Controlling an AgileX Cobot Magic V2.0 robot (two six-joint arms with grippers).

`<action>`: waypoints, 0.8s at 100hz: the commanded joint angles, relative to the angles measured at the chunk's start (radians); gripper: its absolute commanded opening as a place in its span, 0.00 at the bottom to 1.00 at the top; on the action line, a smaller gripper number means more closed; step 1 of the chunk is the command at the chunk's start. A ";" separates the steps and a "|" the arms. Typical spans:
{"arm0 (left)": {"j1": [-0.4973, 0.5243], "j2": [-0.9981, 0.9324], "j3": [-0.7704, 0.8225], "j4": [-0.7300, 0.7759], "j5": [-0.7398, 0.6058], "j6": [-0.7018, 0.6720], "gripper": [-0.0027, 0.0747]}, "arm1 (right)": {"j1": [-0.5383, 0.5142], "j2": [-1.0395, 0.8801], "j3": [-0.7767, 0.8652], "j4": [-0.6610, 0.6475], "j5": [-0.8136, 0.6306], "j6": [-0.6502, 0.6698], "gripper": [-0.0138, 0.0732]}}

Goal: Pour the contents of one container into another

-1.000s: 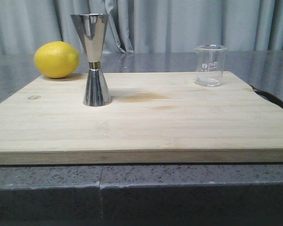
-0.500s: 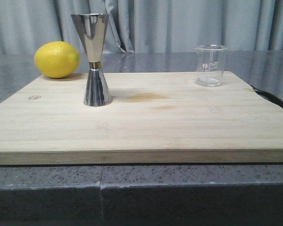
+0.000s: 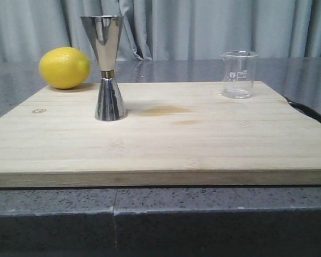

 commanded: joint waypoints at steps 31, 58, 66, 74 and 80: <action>0.001 -0.028 0.036 -0.009 -0.074 0.001 0.01 | -0.006 -0.020 0.030 -0.080 -0.064 0.003 0.07; 0.001 -0.028 0.036 -0.009 -0.074 0.001 0.01 | -0.006 -0.020 0.030 -0.080 -0.064 0.003 0.07; 0.001 -0.028 0.036 -0.009 -0.074 0.001 0.01 | -0.006 -0.020 0.030 -0.080 -0.064 0.003 0.07; 0.001 -0.028 0.036 -0.009 -0.074 0.001 0.01 | -0.006 -0.020 0.030 -0.080 -0.064 0.003 0.07; 0.001 -0.028 0.036 -0.009 -0.074 0.001 0.01 | -0.006 -0.020 0.030 -0.080 -0.064 0.003 0.07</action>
